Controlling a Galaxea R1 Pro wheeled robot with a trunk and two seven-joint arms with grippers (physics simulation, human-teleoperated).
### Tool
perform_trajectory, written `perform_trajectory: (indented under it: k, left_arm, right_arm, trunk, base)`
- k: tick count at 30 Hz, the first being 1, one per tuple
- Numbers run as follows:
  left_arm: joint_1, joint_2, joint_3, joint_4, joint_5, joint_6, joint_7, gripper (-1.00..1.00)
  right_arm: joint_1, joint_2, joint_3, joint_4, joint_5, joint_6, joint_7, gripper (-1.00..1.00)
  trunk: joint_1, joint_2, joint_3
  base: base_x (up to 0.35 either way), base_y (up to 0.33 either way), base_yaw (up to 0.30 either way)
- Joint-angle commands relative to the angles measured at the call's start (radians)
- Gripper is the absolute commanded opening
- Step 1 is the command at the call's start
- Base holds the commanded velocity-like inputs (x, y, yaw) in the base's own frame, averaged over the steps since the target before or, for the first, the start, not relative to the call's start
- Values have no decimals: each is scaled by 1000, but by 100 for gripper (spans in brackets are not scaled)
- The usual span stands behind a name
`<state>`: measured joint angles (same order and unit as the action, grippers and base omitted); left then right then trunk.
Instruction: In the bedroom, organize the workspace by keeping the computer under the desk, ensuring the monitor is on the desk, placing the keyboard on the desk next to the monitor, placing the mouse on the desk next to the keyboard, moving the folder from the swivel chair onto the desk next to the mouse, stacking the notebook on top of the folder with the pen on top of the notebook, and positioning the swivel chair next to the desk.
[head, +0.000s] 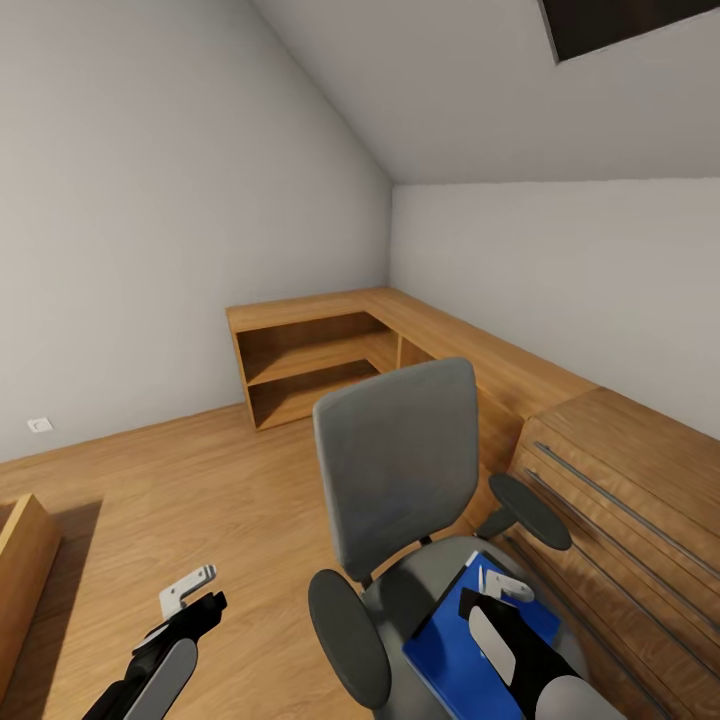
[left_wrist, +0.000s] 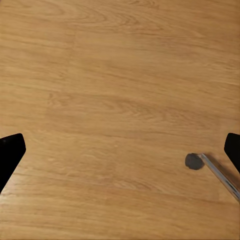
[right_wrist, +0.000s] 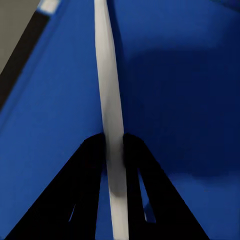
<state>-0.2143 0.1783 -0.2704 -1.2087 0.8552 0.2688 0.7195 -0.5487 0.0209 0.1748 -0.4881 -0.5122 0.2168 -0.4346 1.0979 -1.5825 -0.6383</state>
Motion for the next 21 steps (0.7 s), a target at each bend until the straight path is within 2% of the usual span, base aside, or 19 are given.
perform_trajectory:
  k: [1, 21]
  left_arm:
    - [-1, 1, -3, -2, 4, 3, 7, 100]
    - [-1, 1, -6, 0, 7, 3, 6, 100]
  right_arm:
    - [0, -1, 6, -1, -12, 4, -9, -100]
    - [0, 0, 8, -1, -12, 2, -10, -100]
  trunk:
    - [0, -1, -1]
    - [0, -1, -1]
  base:
    - [0, 0, 0]
    - [0, 0, 0]
